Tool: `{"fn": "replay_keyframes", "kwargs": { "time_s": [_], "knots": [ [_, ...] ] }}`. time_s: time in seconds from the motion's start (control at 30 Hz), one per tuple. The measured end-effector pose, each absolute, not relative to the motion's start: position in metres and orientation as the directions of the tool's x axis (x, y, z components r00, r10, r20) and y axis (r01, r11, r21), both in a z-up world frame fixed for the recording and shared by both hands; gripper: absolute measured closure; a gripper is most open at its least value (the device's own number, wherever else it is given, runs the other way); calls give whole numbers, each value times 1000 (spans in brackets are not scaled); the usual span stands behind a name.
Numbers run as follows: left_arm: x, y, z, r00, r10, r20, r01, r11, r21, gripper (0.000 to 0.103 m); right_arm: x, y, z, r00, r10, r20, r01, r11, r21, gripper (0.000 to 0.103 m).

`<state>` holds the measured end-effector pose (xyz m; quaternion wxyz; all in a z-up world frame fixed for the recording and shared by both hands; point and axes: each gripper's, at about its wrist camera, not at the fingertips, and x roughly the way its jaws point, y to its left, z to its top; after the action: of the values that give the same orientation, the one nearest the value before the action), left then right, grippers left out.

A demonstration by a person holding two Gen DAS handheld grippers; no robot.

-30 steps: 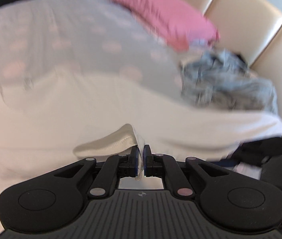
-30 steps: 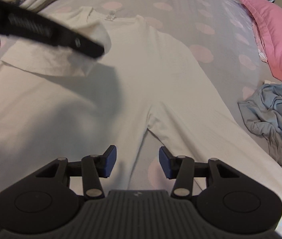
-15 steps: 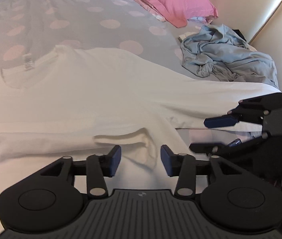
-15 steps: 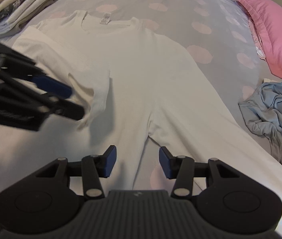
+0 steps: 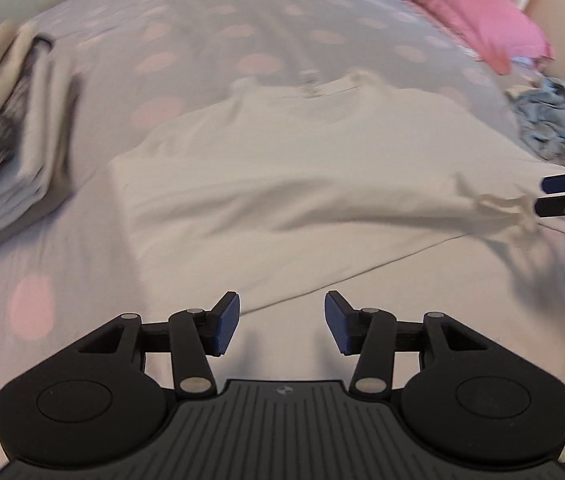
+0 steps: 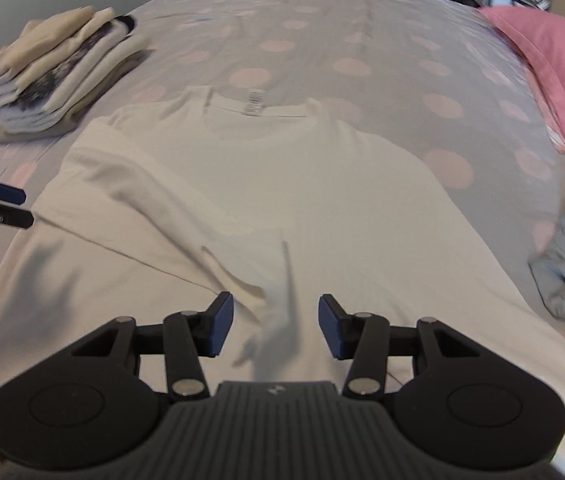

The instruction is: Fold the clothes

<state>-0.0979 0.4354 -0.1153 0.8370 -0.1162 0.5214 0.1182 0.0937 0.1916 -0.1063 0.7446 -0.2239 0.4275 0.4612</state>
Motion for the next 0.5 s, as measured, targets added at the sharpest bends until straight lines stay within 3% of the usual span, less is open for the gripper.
{"fn": "replay_keyframes", "kwargs": {
  "time_s": [0.3,0.4,0.47,0.5],
  "knots": [
    [-114,484,-150,361,74,-930,-411,907,-87,58,86,251,-132,173,458,-872,-944,330,-13,48],
    [-115,489,-157,347,77,-935,-416,906,-80,58,87,259,-139,174,417,-892,-946,323,-34,62],
    [-116,492,-161,337,82,-938,-422,904,-72,58,95,258,-136,164,406,-899,-937,349,-13,83],
    [-116,494,-163,332,84,-940,-424,903,-69,58,100,255,-133,152,412,-898,-930,368,11,84]
  ]
}}
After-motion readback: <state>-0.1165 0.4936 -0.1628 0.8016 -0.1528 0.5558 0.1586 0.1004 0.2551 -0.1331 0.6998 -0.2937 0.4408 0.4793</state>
